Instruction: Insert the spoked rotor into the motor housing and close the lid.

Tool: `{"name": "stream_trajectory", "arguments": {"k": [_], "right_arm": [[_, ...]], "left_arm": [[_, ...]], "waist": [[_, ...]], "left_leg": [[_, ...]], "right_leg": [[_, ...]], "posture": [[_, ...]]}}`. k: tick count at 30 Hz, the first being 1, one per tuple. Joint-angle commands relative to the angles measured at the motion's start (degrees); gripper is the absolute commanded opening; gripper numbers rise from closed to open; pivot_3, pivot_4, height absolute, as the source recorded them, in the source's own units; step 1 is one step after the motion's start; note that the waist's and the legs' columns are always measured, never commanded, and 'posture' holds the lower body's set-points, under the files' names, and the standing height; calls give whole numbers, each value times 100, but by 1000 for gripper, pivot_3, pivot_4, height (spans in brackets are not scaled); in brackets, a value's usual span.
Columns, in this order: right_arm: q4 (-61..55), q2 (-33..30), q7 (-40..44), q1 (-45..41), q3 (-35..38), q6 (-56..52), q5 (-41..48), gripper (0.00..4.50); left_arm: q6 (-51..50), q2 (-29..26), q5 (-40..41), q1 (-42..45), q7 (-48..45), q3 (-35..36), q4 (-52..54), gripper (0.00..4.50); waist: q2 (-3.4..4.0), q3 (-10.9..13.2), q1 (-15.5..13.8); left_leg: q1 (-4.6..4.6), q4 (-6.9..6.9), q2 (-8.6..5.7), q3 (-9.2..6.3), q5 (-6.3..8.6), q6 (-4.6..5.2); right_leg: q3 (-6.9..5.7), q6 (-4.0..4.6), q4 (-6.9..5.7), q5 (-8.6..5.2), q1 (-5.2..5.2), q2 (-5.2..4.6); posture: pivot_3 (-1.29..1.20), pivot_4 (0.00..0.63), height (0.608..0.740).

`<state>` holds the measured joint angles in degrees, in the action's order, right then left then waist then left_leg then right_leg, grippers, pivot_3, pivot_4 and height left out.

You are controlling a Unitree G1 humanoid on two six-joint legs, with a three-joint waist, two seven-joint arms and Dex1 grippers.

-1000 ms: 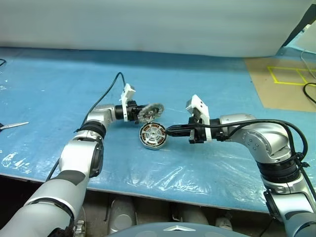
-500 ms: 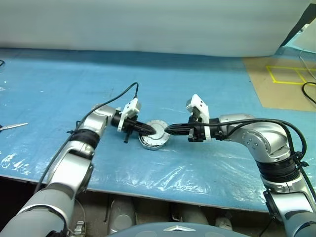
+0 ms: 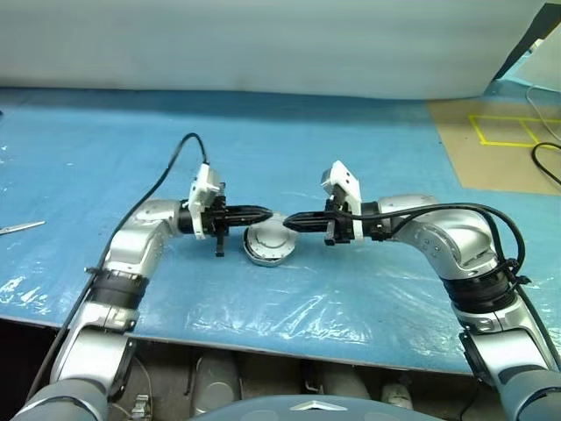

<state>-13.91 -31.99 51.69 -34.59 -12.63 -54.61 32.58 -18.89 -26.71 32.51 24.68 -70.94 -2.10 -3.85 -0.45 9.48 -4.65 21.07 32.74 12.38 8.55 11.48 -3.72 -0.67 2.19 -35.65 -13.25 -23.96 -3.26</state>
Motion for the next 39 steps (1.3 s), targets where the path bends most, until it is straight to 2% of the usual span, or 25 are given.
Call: {"name": "stream_trajectory", "arguments": {"k": [1, 2, 5, 9, 16, 17, 22, 37, 39], "right_arm": [[64, 87, 155, -154, -58, 261, -47, 0], [111, 102, 202, -173, -94, 325, -82, 0], [234, 116, 360, -204, -235, 521, -212, 615], [482, 100, 592, -230, -569, 1115, -642, 1912], [1007, 225, 1006, -284, -872, 1847, -1125, 4292], [1068, 262, 1021, -290, -904, 1926, -1196, 4479], [1523, 463, 952, -379, -1089, 2386, -1712, 4479], [2193, 833, 973, -380, -1115, 2764, -2336, 4479], [2213, 908, 944, -399, -1081, 2762, -2343, 4083]], "left_arm": [[-326, 9, 313, -775, 731, 380, 1203, 20], [-398, 104, 409, -1056, 1039, 497, 1520, 20], [-344, 439, 378, -1651, 1878, 724, 2120, 0], [170, 426, -257, -2414, 2229, 561, 2600, 0], [536, 145, -437, -2977, 2392, 851, 2666, 0], [596, 120, -445, -3012, 2408, 892, 2615, 0], [1227, -96, -893, -3045, 2261, 858, 2206, 0], [1686, -67, -1221, -3337, 2294, 564, 2068, 0], [1758, -105, -1267, -3302, 2288, 615, 1950, 0]], "waist": [[0, 0, 29], [0, 0, 45], [-1, 1, 49], [-1, 1, 68], [-1, 1, 76], [-1, 1, 77], [-1, 1, 80], [-2, 0, 89], [-2, 0, 90]], "left_leg": [[1, -1, 0, 0, 0, 0], [2, -1, 0, 0, 0, 0], [8, 0, -1, 0, 0, 1], [0, 6, 15, 3, 1, 3], [-7, 16, 26, 11, 1, 5], [-7, 17, 28, 12, 1, 5], [-7, 19, 29, 15, 1, 5], [-17, 26, 32, 20, 1, 5], [-20, 27, 32, 21, 1, 5]], "right_leg": [[-1, 0, 2, 0, -1, 0], [-1, 1, 3, -1, -1, -1], [-1, 8, 11, -5, 0, -2], [-6, 22, 10, -13, 6, 3], [-2, 23, 12, -14, 6, 13], [-1, 23, 12, -14, 6, 15], [0, 23, 12, -14, 5, 17], [6, 24, -5, -15, 6, 17], [7, 25, -6, -14, 7, 17]], "posture": [[0, 150, 740], [0, 150, 740], [0, 150, 740], [0, 150, 740], [0, 150, 740], [0, 150, 740], [0, 150, 740], [0, 150, 740], [0, 150, 740]]}}
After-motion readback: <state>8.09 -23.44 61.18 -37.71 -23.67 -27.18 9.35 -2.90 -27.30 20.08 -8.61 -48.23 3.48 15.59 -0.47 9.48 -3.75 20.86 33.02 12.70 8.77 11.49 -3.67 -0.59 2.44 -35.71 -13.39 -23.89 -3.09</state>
